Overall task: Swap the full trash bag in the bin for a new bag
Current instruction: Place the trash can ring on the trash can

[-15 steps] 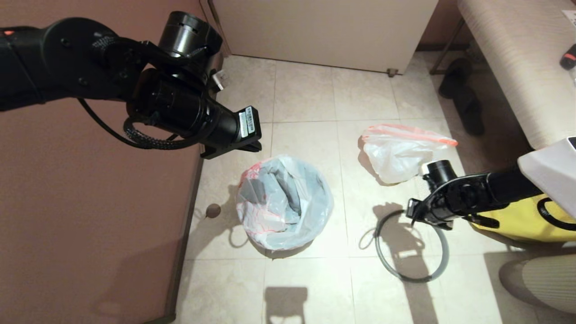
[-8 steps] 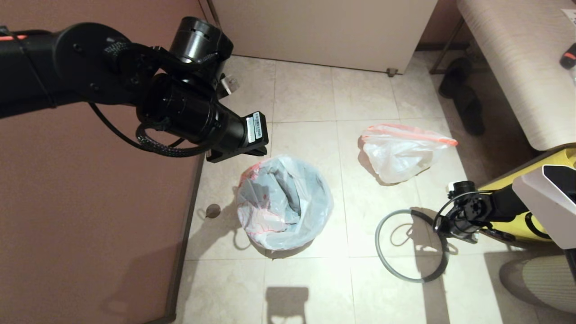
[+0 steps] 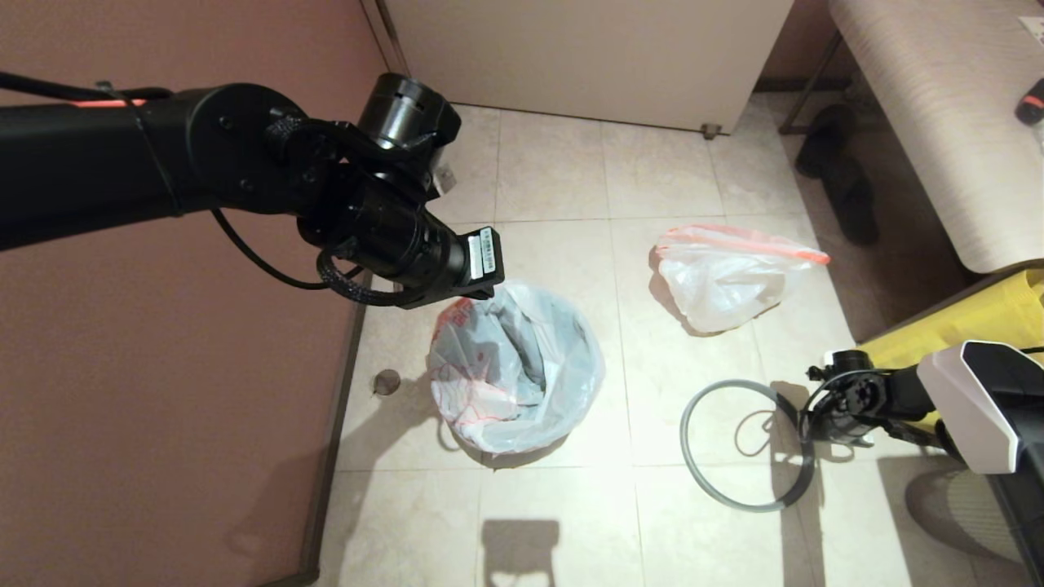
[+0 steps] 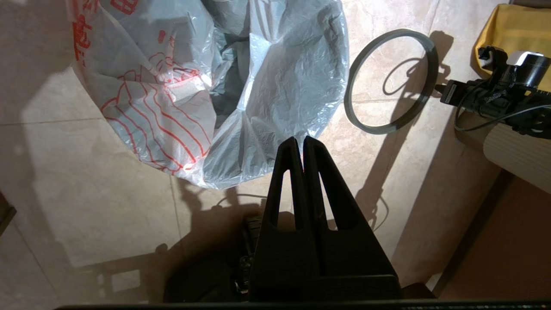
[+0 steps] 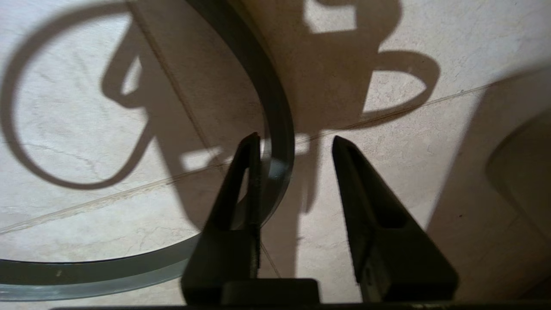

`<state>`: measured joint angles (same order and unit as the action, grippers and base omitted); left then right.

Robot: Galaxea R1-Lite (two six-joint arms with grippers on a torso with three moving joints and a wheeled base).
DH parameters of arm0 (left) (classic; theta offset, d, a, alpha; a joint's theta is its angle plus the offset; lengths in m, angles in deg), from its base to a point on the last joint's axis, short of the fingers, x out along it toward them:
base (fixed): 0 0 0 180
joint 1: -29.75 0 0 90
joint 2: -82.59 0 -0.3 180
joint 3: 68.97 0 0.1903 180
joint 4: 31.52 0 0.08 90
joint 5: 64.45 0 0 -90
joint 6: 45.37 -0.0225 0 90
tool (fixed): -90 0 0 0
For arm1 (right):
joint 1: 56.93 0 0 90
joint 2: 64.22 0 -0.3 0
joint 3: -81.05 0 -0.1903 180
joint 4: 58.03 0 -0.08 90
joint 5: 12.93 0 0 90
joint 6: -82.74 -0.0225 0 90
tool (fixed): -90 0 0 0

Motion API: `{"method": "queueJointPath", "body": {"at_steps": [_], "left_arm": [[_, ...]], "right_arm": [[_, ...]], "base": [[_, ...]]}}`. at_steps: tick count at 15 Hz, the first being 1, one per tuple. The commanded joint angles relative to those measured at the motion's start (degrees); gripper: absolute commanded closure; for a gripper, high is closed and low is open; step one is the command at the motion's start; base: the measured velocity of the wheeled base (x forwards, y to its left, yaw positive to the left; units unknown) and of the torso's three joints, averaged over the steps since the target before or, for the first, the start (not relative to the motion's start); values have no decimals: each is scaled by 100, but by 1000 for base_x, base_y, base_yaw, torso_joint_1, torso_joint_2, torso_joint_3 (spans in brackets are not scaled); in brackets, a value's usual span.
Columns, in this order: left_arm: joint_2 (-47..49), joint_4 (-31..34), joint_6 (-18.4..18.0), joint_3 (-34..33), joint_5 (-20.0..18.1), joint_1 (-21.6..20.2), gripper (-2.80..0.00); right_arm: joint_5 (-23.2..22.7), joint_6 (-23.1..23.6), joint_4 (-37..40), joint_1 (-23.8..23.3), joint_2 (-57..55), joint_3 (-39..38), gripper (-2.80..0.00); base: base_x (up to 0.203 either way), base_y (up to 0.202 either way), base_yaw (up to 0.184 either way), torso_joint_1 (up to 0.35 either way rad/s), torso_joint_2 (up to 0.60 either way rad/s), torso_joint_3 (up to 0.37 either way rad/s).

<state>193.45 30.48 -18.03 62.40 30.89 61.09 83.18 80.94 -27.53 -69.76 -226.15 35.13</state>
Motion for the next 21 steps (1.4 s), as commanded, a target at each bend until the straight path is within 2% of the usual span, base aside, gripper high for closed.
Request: {"method": "queueJointPath", "body": {"at_steps": [1, 2, 7, 8, 12, 16, 19, 21], "left_arm": [[58, 22, 17, 11, 55, -13, 0], [67, 22, 17, 3, 64, 3, 0], [41, 22, 17, 11, 64, -5, 0], [49, 22, 17, 12, 64, -5, 0], [50, 22, 17, 20, 64, 3, 0], [0, 22, 21, 28, 72, -5, 0], [-244, 22, 25, 24, 112, -9, 0], [-397, 22, 25, 20, 116, -41, 0]], "right_arm": [[-264, 28, -10, -37, -348, 188, -280], [-437, 35, -10, -47, -364, 196, -280], [-453, 335, -531, -95, -691, 218, -280], [-463, 407, -537, -134, -734, 223, 0], [-800, 471, -520, -193, -896, 214, 0], [-796, 445, -383, -193, -563, 163, 0], [-791, 335, 234, -193, 245, -105, 0], [-814, 94, 477, -185, 1161, -610, 0]], "base": [[0, 0, 0, 0, 0, 0], [0, 0, 0, 0, 0, 0], [0, 0, 0, 0, 0, 0], [0, 0, 0, 0, 0, 0], [0, 0, 0, 0, 0, 0], [0, 0, 0, 0, 0, 0], [0, 0, 0, 0, 0, 0], [0, 0, 0, 0, 0, 0]]}}
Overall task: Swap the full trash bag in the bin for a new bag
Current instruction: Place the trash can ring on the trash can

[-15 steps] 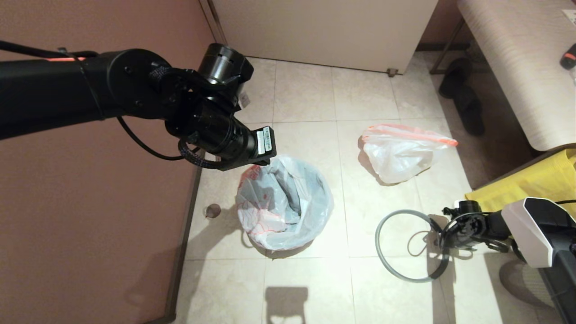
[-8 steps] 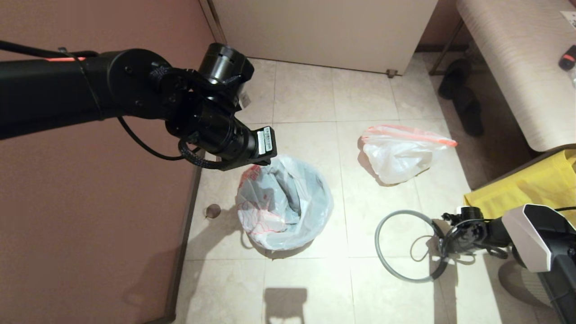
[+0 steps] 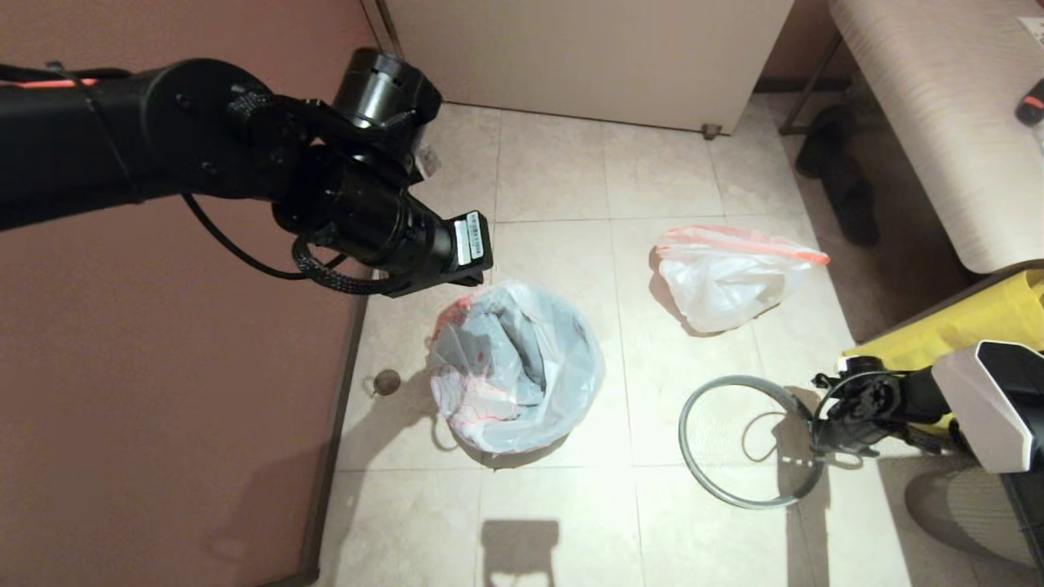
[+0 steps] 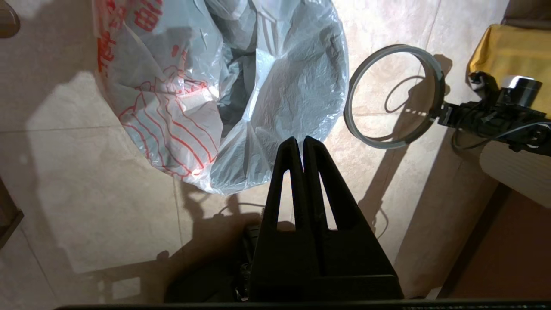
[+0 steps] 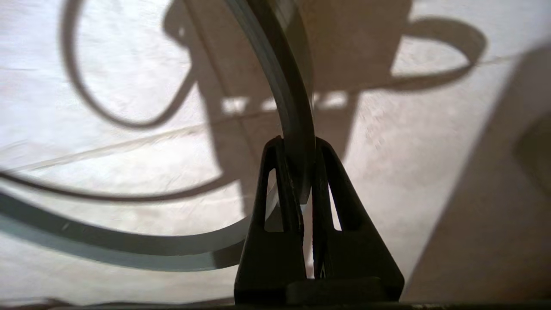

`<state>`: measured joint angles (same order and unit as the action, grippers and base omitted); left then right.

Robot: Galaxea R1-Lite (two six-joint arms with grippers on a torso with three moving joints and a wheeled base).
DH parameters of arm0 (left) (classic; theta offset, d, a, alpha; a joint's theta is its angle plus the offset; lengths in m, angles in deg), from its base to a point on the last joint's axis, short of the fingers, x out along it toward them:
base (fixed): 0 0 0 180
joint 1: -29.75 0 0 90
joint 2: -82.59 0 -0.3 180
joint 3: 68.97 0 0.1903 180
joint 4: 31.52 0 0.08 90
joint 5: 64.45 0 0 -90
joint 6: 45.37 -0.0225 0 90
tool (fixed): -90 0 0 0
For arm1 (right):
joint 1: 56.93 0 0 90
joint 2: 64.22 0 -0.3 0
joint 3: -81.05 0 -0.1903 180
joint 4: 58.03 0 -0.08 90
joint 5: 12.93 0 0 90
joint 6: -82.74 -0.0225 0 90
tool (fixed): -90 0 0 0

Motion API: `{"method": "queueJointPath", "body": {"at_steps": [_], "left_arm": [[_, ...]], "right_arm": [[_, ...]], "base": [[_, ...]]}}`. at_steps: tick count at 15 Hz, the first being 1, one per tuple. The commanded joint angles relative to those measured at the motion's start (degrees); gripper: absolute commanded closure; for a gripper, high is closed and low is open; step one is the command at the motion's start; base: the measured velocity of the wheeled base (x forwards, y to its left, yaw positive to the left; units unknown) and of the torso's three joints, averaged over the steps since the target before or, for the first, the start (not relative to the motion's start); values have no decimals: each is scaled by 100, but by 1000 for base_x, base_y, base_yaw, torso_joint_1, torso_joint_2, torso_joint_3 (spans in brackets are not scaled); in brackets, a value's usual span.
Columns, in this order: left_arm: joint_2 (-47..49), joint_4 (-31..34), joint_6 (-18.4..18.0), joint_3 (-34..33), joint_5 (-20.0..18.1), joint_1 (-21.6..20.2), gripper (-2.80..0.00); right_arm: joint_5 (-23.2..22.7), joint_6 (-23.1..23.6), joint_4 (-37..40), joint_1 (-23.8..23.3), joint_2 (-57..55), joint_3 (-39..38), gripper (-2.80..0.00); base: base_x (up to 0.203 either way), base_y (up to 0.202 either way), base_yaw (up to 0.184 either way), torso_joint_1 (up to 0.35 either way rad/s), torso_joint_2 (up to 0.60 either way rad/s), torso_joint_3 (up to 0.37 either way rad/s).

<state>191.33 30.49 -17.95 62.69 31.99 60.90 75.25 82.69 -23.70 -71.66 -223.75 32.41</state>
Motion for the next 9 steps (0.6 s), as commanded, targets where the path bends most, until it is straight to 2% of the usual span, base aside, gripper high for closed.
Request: {"method": "queueJointPath", "body": {"at_steps": [1, 5, 7, 9], "left_arm": [[-253, 20, 11, 4, 22, -46, 0], [-657, 45, 0, 57, 47, -148, 0], [-714, 47, -8, 17, 24, -135, 0], [-819, 47, -8, 11, 24, -141, 0]], "right_arm": [[-33, -145, 137, 14, 1433, -657, 0], [-64, -396, 243, 332, 3793, -1758, 0], [-60, -566, 373, 792, 4755, -1968, 0], [-23, -714, 655, 1520, 5300, -1885, 0]], "base": [[0, 0, 0, 0, 0, 0], [0, 0, 0, 0, 0, 0], [0, 0, 0, 0, 0, 0], [0, 0, 0, 0, 0, 0]]}}
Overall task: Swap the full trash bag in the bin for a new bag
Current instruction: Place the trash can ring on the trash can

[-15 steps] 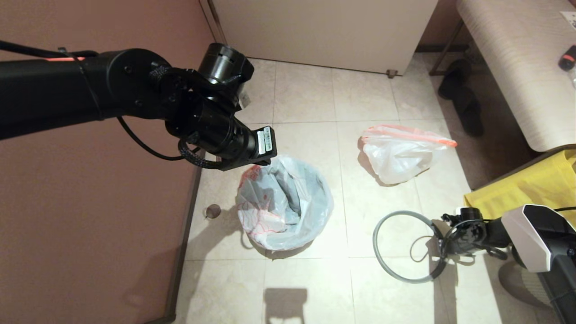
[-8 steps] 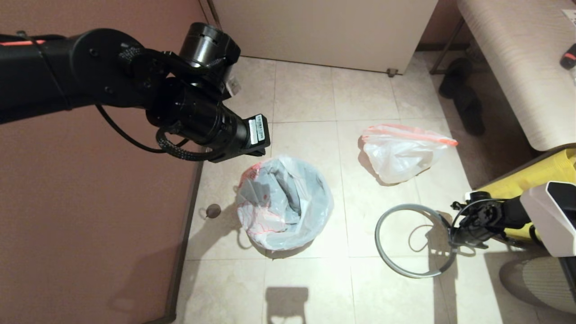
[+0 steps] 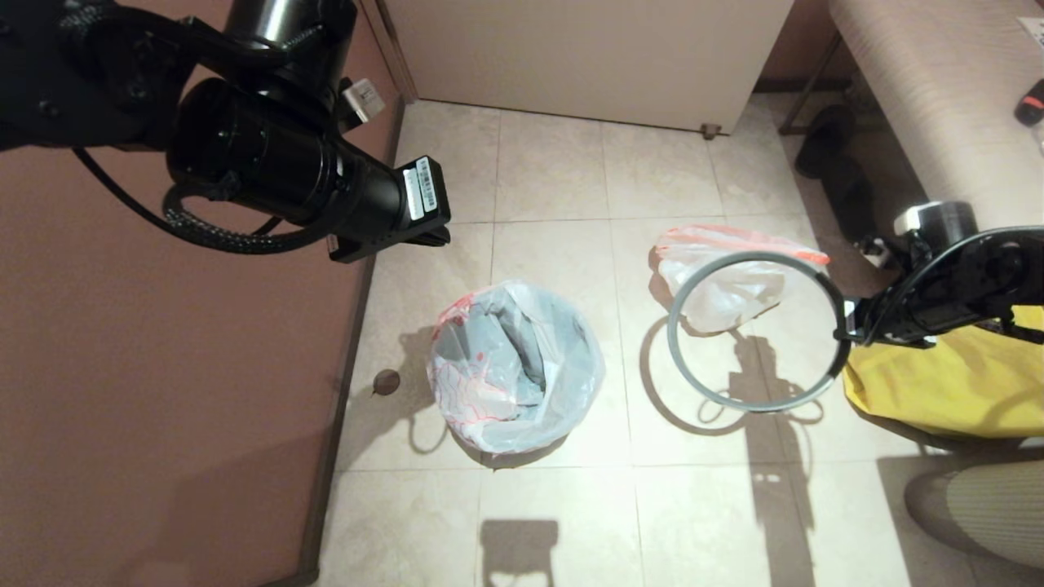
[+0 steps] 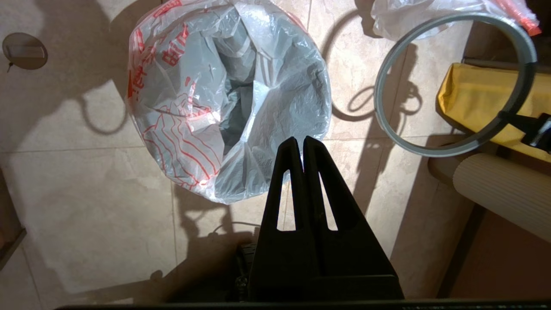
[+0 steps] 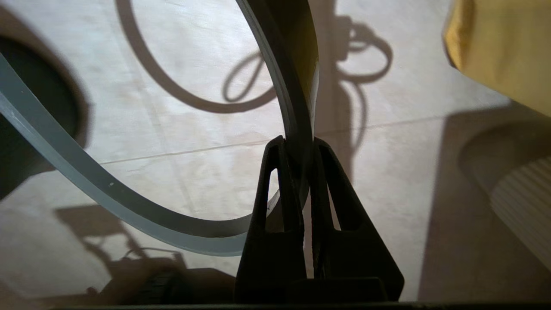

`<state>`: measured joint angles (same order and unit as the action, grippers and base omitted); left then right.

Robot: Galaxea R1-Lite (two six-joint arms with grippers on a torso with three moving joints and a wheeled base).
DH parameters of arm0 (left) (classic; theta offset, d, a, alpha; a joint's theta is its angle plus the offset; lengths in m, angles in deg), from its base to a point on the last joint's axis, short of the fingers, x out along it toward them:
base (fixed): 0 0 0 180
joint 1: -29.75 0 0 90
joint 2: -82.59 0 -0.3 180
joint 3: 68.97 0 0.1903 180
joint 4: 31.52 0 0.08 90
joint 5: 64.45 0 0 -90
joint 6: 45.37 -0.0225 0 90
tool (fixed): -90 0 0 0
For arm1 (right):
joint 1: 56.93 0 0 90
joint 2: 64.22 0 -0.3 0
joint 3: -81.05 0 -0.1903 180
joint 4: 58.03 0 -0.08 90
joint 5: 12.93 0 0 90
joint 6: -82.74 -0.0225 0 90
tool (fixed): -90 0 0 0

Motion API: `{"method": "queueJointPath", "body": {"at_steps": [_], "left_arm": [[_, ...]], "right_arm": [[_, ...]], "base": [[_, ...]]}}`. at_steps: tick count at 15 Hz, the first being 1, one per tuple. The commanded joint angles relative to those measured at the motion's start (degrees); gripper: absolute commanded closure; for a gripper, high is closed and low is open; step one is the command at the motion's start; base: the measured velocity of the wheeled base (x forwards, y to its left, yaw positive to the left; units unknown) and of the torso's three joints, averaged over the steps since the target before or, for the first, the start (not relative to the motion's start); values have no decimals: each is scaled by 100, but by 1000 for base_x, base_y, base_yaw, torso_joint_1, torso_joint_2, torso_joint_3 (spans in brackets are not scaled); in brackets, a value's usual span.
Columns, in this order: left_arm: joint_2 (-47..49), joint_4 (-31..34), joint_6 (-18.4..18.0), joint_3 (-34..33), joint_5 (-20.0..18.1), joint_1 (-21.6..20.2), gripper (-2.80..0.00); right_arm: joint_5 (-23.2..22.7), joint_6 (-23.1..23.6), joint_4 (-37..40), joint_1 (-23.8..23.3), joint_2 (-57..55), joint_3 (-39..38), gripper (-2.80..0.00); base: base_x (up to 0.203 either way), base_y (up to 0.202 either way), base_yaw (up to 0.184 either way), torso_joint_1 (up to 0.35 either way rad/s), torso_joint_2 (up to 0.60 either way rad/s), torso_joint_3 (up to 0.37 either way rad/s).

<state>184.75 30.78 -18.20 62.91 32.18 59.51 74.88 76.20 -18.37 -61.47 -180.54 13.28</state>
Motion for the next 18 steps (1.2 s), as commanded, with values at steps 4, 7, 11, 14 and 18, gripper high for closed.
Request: {"method": "queueJointPath", "body": {"at_steps": [4, 7, 11, 14, 18], "left_arm": [[-228, 17, 19, -5, 15, -40, 0], [-223, 17, 25, 3, 15, -40, 0], [-240, 6, 25, 45, 25, -174, 0], [-249, 0, 16, 92, 23, -290, 0], [-249, 0, 16, 100, 23, -313, 0]], "right_arm": [[406, -268, 388, 1847, 826, 659, 0], [678, -399, 457, 2690, 212, 1511, 0], [736, -477, 687, 3328, -449, 2107, 0], [738, -479, 669, 3724, -927, 2165, 0], [719, -496, 689, 3983, -1417, 2325, 0]], "base": [[0, 0, 0, 0, 0, 0], [0, 0, 0, 0, 0, 0], [0, 0, 0, 0, 0, 0], [0, 0, 0, 0, 0, 0], [0, 0, 0, 0, 0, 0]]}}
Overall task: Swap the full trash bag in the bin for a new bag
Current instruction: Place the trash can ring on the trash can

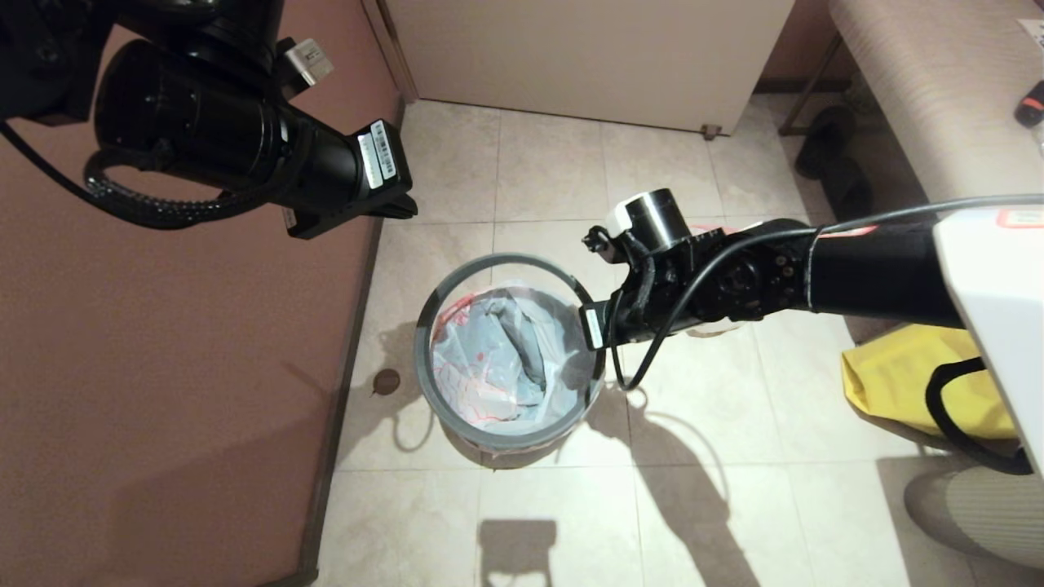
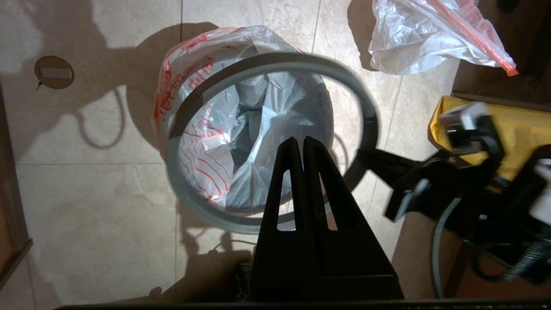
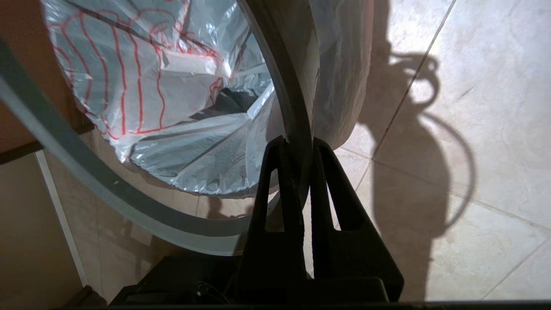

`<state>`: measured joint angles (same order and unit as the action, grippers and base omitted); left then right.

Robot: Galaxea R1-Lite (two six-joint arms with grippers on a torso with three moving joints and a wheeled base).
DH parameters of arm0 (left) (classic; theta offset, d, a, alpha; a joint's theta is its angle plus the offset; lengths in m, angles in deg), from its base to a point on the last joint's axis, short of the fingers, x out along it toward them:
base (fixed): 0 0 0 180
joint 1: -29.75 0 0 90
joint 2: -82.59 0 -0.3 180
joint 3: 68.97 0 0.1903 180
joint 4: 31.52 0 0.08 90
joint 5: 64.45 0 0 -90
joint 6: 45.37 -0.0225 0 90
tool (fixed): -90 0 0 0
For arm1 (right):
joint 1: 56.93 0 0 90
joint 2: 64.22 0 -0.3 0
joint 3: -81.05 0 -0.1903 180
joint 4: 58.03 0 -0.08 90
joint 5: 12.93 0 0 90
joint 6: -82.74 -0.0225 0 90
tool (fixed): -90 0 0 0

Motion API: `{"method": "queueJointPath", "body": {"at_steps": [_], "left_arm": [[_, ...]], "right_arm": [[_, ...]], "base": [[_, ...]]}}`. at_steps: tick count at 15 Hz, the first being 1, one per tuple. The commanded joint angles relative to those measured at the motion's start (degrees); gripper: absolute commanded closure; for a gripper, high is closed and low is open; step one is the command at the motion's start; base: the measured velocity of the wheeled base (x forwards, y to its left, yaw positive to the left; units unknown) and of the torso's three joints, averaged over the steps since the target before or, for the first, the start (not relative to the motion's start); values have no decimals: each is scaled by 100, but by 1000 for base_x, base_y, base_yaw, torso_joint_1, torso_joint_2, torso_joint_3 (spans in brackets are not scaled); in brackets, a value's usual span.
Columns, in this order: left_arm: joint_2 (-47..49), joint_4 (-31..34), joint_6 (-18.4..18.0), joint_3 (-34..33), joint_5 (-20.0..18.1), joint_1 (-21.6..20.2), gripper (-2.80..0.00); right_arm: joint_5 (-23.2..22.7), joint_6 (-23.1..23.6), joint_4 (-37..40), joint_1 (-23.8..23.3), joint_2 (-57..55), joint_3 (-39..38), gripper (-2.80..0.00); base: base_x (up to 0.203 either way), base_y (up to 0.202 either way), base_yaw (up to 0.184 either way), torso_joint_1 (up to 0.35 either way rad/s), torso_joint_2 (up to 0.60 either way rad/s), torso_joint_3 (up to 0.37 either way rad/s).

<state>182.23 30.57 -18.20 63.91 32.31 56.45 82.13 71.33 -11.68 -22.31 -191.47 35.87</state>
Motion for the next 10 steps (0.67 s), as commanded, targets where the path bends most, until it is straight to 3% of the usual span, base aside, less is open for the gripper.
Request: {"method": "queueJointPath", "body": {"at_steps": [1, 7, 10], "left_arm": [[2, 22, 16, 9, 1, -42, 0], [-296, 34, 25, -105, -32, -6, 0], [-34, 30, 24, -50, -61, -348, 0]], "right_arm": [[-22, -10, 14, 81, -411, 77, 0], [-19, 7, -154, 224, -546, 135, 0], [-23, 8, -111, 63, -554, 43, 0]], "base": [[0, 0, 0, 0, 0, 0], [0, 0, 0, 0, 0, 0], [0, 0, 0, 0, 0, 0]]}}
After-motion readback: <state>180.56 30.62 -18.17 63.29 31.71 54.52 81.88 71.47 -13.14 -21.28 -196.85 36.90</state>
